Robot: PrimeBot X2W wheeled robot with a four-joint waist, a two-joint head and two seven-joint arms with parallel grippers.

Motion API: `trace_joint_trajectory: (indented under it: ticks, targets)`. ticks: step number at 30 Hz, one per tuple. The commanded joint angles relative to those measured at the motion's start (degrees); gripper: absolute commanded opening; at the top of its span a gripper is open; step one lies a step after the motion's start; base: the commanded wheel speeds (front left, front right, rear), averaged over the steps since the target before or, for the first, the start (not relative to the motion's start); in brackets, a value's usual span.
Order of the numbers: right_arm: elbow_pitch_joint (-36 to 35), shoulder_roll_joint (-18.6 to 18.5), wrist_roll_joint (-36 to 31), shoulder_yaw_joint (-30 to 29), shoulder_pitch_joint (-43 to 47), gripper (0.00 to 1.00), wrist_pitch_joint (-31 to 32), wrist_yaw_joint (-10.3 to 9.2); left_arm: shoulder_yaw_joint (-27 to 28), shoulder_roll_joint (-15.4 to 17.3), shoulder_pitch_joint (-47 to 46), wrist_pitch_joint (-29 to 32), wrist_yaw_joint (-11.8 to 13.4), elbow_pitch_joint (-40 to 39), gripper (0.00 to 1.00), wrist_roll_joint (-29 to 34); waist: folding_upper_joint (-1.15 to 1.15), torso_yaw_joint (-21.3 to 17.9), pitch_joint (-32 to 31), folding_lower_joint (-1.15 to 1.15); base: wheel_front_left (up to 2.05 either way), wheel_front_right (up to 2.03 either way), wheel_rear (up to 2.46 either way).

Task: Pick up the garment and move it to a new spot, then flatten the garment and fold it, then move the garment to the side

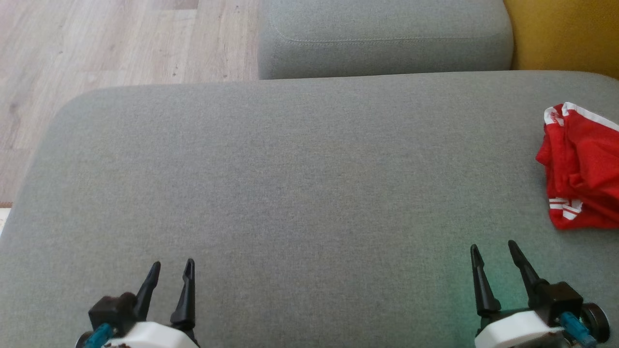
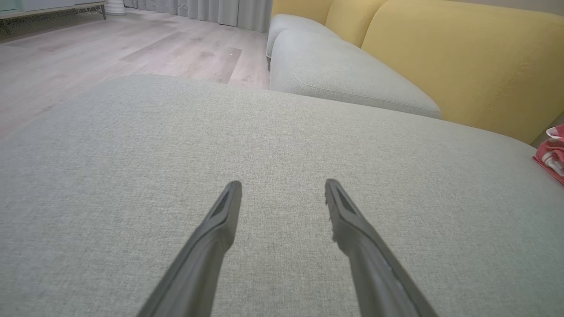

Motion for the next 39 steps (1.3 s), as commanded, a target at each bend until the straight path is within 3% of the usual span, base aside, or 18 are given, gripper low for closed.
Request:
trace_joint_trajectory:
  ticks: [1,19,20,23,39]
  targets:
    - [-1.68,-0.35,0.4,1.07,-1.62,1.0,-0.76,-0.05,1.19,0.36,-1.79,-0.7,-0.25,-1.57,1.0,-0.2,0.0,-0.02,-0.06,0.0,0.0,0.0,0.0]
    - [-2.82,-0.34,1.17,1.48,-2.2,1.0,-0.78,-0.05,1.74,0.26,-1.49,-0.7,-0.3,-1.35,1.0,0.12,0.0,1.23,0.01,0.0,0.0,0.0,0.0]
    - [-0.76,0.0,0.95,0.14,-0.1,0.0,0.0,0.0,-0.26,0.0,0.0,0.0,0.08,0.54,0.0,-0.05,0.0,1.24,0.01,0.0,0.0,0.0,0.0]
    - [1.9,0.04,1.09,0.25,0.16,0.0,0.15,0.0,-0.42,-0.09,0.33,0.23,0.04,3.1,0.0,-0.15,0.0,1.24,0.02,0.0,0.0,0.0,0.0]
    - [1.36,0.0,12.05,-0.49,-1.27,0.0,2.66,-0.01,0.89,-0.06,-1.17,2.74,-0.01,2.32,0.0,-9.73,0.0,0.7,0.14,0.0,0.0,0.0,0.0]
